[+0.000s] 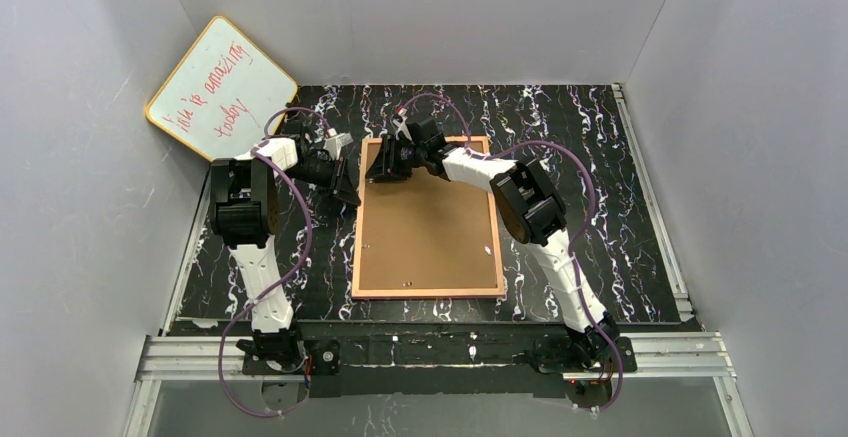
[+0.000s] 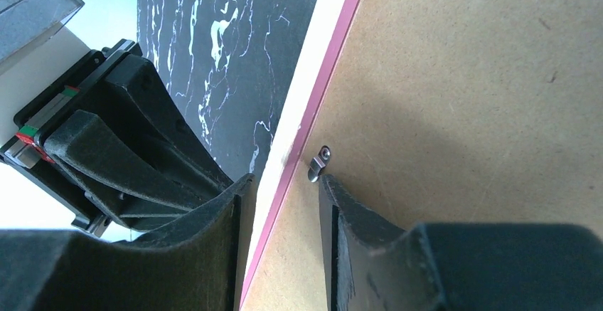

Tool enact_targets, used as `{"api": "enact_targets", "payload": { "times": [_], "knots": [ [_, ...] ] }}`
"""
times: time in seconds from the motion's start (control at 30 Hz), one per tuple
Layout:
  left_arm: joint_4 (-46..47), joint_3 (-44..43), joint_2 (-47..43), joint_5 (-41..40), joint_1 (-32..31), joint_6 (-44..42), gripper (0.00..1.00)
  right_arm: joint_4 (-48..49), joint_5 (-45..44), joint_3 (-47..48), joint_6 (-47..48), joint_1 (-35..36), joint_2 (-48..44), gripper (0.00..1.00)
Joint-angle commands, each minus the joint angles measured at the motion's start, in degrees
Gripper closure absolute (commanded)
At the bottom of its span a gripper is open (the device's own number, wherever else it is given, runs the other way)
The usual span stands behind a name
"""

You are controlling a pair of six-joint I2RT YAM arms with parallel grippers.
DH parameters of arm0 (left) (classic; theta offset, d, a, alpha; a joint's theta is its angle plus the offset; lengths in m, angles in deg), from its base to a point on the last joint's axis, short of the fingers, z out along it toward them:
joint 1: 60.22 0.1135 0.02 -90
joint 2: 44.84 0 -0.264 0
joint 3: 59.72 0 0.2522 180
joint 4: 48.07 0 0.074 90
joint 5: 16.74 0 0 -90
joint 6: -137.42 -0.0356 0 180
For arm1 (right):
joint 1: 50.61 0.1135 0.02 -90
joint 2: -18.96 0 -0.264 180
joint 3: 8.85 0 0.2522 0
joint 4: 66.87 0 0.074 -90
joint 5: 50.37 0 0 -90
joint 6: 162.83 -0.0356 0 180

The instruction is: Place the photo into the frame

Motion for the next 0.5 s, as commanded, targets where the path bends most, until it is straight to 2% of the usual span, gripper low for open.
{"api": "enact_targets", "payload": {
  "times": [0.0,0.47],
  "knots": [
    [-0.86,3.46,2.88,-7.95,-2.56,-2.89,0.92,-0.32,0.42,0.35,-1.24,0.29,1.27,0.54],
    [-0.49,3.55,3.07,-8.67,-2.59,-3.19,0.93,3.52,1.83,0.40,-6.34,0.55,2.91,0.56]
  ]
}}
